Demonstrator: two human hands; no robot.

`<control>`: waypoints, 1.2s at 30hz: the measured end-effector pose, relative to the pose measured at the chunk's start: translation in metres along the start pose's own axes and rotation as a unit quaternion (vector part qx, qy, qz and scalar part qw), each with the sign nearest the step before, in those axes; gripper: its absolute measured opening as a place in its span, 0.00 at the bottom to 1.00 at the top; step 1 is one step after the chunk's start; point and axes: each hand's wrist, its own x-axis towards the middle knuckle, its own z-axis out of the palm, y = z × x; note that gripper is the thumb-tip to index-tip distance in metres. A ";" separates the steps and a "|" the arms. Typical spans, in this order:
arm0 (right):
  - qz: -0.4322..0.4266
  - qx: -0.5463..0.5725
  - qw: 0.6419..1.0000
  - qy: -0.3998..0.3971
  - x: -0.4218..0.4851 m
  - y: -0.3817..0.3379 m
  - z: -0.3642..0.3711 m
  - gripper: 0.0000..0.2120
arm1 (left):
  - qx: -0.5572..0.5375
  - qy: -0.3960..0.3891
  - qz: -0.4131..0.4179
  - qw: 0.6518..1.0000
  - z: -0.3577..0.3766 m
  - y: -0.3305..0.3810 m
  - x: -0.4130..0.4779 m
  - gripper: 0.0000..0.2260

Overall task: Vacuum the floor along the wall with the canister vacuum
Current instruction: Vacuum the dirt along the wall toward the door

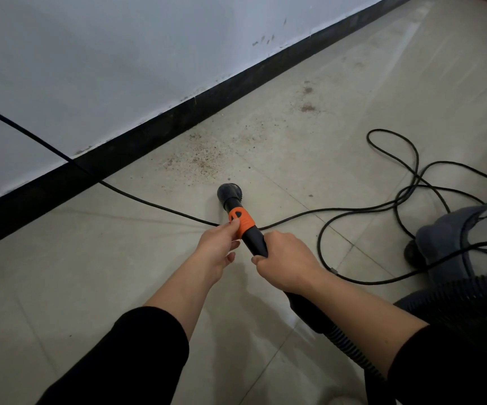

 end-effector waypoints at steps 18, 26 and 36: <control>0.073 -0.003 0.997 0.024 -0.018 0.038 -0.005 0.06 | 0.037 -0.057 -0.009 0.998 0.044 -0.015 -0.003 0.15; 0.091 -0.008 0.995 0.034 -0.027 0.053 -0.005 0.06 | 0.056 -0.081 -0.014 0.995 0.061 -0.023 -0.005 0.17; 0.061 -0.008 0.998 0.019 -0.018 0.038 -0.006 0.07 | 0.029 -0.037 -0.006 0.999 0.043 -0.017 -0.002 0.16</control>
